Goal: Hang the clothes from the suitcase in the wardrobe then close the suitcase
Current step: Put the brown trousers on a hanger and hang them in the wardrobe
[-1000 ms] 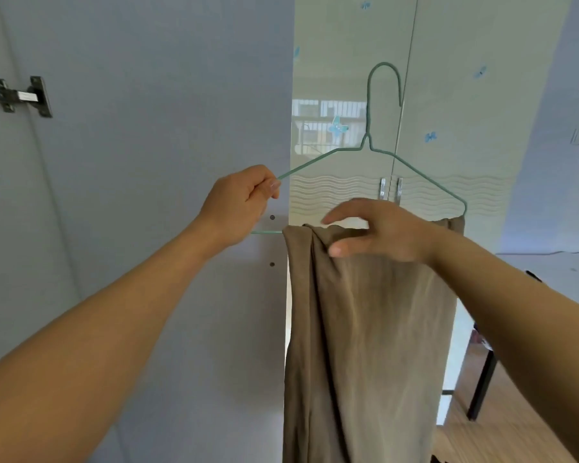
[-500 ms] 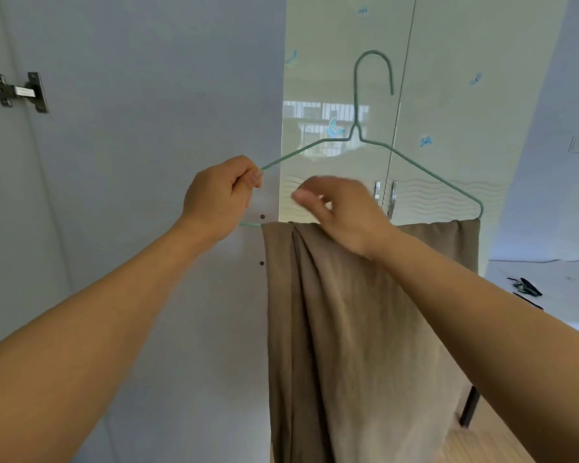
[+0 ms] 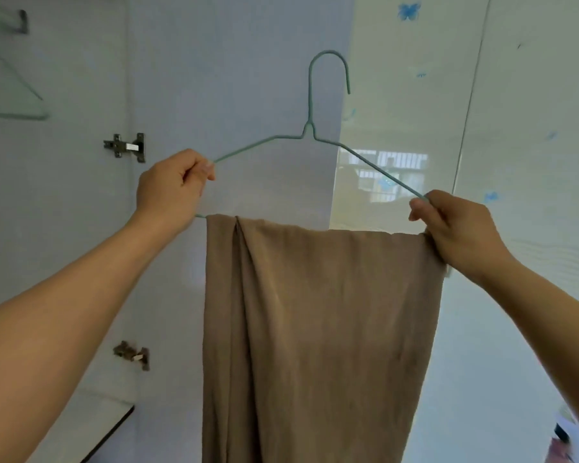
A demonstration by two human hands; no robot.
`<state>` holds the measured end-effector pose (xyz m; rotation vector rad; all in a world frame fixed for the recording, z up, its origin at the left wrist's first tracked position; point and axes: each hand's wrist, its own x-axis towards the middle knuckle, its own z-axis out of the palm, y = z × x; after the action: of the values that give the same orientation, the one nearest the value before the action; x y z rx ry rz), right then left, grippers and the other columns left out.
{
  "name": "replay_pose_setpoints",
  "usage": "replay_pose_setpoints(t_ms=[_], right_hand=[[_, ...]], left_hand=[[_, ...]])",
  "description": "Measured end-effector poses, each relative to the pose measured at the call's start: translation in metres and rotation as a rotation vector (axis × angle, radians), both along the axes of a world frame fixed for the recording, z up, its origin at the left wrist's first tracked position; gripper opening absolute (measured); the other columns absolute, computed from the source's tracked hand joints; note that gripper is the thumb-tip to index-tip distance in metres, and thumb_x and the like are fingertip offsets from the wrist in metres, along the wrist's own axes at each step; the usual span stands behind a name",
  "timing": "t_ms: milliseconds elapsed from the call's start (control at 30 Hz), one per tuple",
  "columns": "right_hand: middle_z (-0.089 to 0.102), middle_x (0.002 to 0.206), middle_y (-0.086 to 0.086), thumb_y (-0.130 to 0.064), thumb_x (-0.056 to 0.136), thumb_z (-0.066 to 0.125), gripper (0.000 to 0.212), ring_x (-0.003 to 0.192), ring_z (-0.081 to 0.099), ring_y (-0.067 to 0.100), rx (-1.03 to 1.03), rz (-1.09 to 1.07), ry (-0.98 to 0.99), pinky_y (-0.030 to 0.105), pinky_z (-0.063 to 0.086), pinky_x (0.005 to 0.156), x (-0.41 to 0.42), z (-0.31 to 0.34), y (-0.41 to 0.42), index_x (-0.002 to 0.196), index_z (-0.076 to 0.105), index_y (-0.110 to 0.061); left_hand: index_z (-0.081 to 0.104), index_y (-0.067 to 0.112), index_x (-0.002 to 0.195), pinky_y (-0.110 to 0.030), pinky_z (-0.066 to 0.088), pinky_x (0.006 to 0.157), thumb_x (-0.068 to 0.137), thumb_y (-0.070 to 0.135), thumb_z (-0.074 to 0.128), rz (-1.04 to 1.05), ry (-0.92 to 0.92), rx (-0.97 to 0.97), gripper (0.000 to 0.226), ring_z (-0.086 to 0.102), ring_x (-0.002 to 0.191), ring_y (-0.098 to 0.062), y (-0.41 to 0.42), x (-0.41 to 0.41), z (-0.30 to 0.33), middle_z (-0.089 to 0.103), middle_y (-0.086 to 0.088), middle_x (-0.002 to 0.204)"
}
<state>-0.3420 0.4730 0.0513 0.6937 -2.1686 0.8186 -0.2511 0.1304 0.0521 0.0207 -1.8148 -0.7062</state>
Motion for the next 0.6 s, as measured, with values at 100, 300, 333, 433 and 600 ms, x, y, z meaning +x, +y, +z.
replay_pose_setpoints(t_ms=[100,300,333,433,600], right_hand=[[0.057,0.066,-0.006,-0.038,0.095,0.05,0.027,0.065,0.052,0.007,-0.2,0.166,-0.025,0.014,0.037,0.061,0.007,0.006,-0.04,0.079,0.065,-0.022],[0.063,0.075,-0.003,-0.044,0.082,0.068,0.037,0.054,0.059,0.003,-0.895,0.408,-0.167,0.019,0.046,0.06,0.026,0.012,-0.141,0.101,0.052,-0.016],[0.062,0.074,-0.002,-0.047,0.085,0.063,0.034,0.054,0.06,0.004,-0.888,0.408,-0.187,0.021,0.047,0.062,0.028,0.012,-0.16,0.098,0.051,-0.018],[0.061,0.075,0.002,-0.051,0.093,0.047,0.029,0.059,0.064,0.014,-0.916,0.472,-0.27,0.032,0.051,0.065,0.03,0.007,-0.208,0.096,0.049,-0.022],[0.063,0.081,0.001,-0.047,0.096,0.044,0.031,0.058,0.068,0.014,-0.945,0.528,-0.364,0.033,0.051,0.065,0.027,0.014,-0.283,0.103,0.05,-0.017]], left_hand=[[0.059,0.024,0.078,-0.038,0.043,0.078,0.098,0.027,0.046,0.153,-0.001,0.049,0.024,0.047,0.065,-0.018,-0.021,0.009,0.008,0.051,0.005,0.063],[0.055,0.024,0.071,-0.015,0.032,0.056,0.098,0.023,0.047,0.157,0.054,0.171,0.029,0.046,0.064,-0.008,-0.083,0.028,0.011,0.054,0.008,0.069],[0.055,0.025,0.071,-0.017,0.03,0.054,0.098,0.023,0.047,0.178,0.058,0.172,0.029,0.042,0.06,-0.008,-0.099,0.032,0.011,0.052,0.008,0.066],[0.057,0.022,0.074,-0.021,0.03,0.054,0.098,0.024,0.047,0.216,0.067,0.166,0.027,0.04,0.057,-0.008,-0.142,0.041,0.011,0.049,0.007,0.062],[0.057,0.029,0.07,-0.031,0.035,0.062,0.098,0.028,0.048,0.266,0.091,0.119,0.029,0.044,0.06,-0.015,-0.218,0.052,0.029,0.049,0.005,0.061]])
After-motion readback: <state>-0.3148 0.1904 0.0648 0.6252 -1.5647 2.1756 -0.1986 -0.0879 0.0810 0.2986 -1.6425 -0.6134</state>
